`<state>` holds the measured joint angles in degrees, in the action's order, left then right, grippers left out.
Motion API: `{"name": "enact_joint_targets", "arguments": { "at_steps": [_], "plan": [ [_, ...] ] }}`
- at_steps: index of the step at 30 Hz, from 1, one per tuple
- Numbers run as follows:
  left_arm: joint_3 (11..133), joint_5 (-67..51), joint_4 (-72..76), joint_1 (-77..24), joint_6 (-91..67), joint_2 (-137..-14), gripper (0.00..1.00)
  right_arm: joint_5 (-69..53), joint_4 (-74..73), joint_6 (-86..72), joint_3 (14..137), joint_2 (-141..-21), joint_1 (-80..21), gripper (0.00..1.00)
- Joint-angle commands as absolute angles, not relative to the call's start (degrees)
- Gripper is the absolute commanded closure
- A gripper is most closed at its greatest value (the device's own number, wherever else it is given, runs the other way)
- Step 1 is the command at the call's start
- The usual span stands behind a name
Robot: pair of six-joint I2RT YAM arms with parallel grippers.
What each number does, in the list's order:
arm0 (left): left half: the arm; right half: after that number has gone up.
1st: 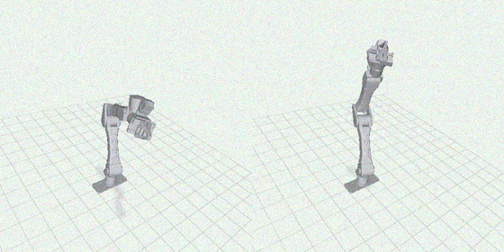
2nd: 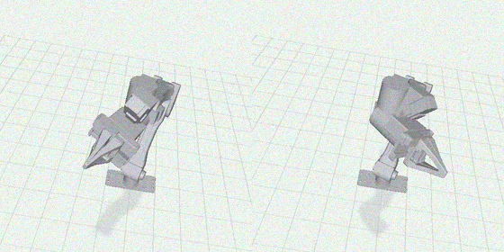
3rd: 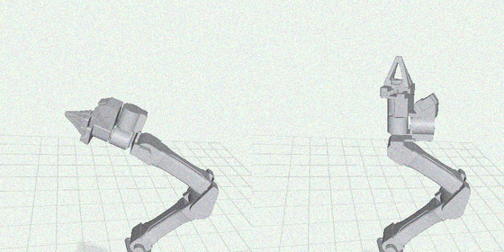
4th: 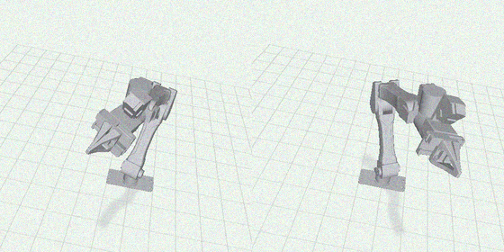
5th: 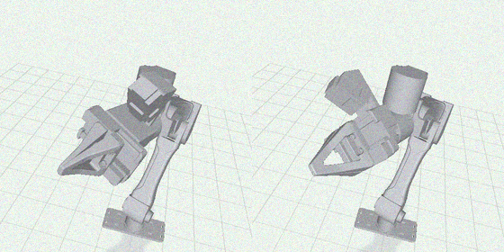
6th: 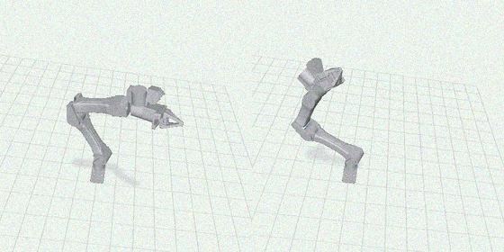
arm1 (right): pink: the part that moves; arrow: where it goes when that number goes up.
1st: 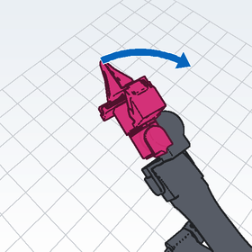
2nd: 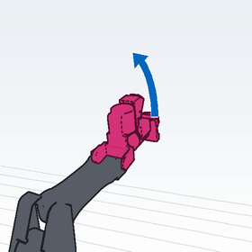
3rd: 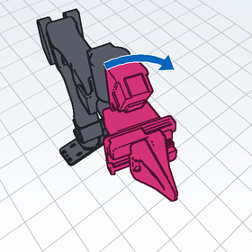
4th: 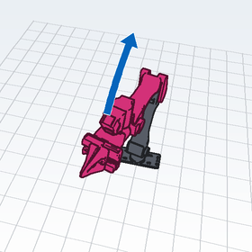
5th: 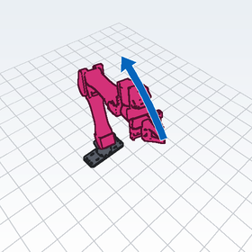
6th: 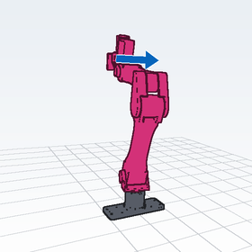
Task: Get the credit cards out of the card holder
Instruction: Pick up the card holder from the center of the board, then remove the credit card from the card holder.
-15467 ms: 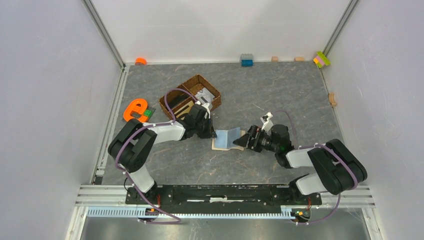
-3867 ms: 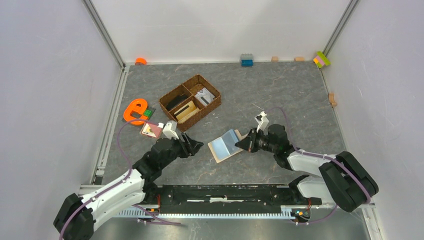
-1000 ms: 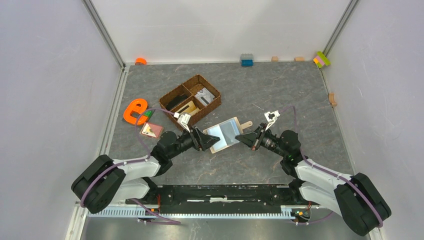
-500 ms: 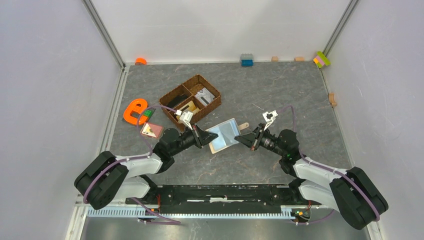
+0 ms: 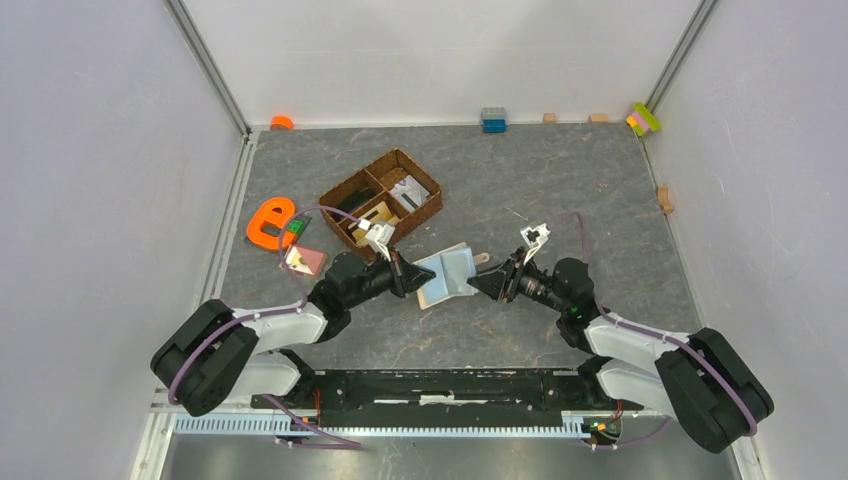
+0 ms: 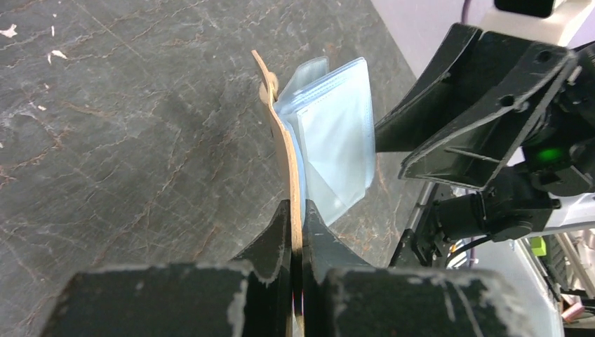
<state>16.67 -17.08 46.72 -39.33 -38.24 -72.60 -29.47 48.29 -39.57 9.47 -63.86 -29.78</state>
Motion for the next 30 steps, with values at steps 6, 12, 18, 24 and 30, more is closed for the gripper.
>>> {"name": "enact_joint_targets", "arguments": {
  "at_steps": [6,12,18,24,30],
  "plan": [
    [17.5,-18.3,44.1,-38.9,-29.7,-68.6,0.98,-20.0,45.6,-33.2,6.0,-55.4,-30.0,0.20],
    [16.0,-21.4,47.2,-39.0,-29.2,-67.3,0.98,-16.6,44.2,-32.5,4.9,-52.0,-30.0,0.08],
    [15.3,-25.3,50.4,-38.9,-31.6,-66.4,0.98,-16.4,47.6,-32.4,3.8,-52.5,-30.0,0.06],
    [13.7,-24.4,51.7,-38.9,-34.7,-62.6,0.98,-13.6,49.6,-32.1,0.6,-49.4,-30.0,0.02],
    [13.3,-22.0,50.0,-38.9,-38.6,-59.0,0.98,-15.4,49.8,-33.9,0.9,-49.9,-30.0,0.02]
  ]
}}
